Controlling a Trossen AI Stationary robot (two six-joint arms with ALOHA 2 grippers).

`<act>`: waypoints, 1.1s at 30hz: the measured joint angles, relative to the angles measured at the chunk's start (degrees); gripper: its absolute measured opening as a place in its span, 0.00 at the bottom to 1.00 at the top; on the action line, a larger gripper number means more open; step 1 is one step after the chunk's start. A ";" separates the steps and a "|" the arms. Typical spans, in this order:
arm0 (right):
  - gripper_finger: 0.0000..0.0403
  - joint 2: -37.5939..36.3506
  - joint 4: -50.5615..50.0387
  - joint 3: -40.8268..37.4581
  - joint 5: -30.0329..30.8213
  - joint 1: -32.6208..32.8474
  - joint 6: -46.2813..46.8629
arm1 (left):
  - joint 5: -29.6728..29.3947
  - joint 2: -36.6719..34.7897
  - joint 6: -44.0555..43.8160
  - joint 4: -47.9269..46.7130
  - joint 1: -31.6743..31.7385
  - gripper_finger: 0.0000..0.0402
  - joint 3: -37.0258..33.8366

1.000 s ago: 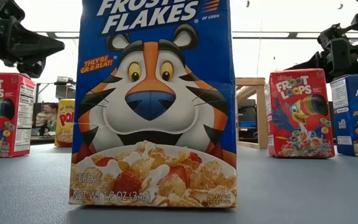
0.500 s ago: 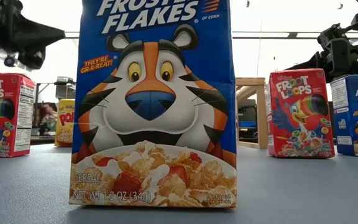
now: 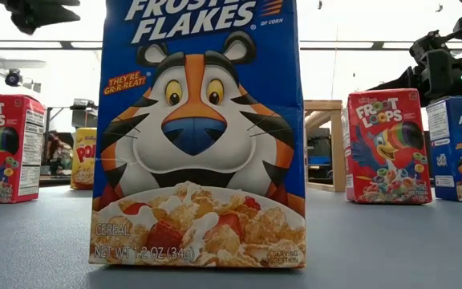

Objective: Stack cereal on shelf
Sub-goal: Put the top left yellow cereal box on the shelf

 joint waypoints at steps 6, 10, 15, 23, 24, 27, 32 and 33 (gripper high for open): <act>0.02 0.00 0.01 -0.01 0.00 0.01 0.00 | -2.69 5.69 -5.39 -14.53 0.00 0.73 11.31; 0.02 0.00 0.00 -0.01 0.00 -0.01 0.00 | -2.76 8.31 -11.98 -21.93 0.00 0.72 14.76; 0.02 0.00 0.02 -0.02 0.02 -0.01 0.00 | -1.40 11.45 -16.42 -22.85 0.00 0.69 11.96; 0.02 0.00 0.02 -0.01 0.00 0.00 0.00 | 2.50 16.04 -24.70 -22.88 1.95 0.69 4.74; 0.02 0.00 0.00 0.00 0.00 0.00 0.00 | 3.97 16.36 -25.33 -22.90 2.97 0.69 4.35; 0.02 0.00 0.00 -0.02 0.00 -0.01 0.00 | 8.70 17.90 -25.95 -22.83 7.41 0.69 3.62; 0.02 0.00 0.00 -0.02 0.00 0.01 0.00 | 16.30 20.44 -20.47 -22.28 16.78 0.69 3.66; 0.02 0.00 0.00 -0.02 0.00 0.01 0.00 | 17.85 20.68 -18.67 -21.94 18.92 0.69 3.81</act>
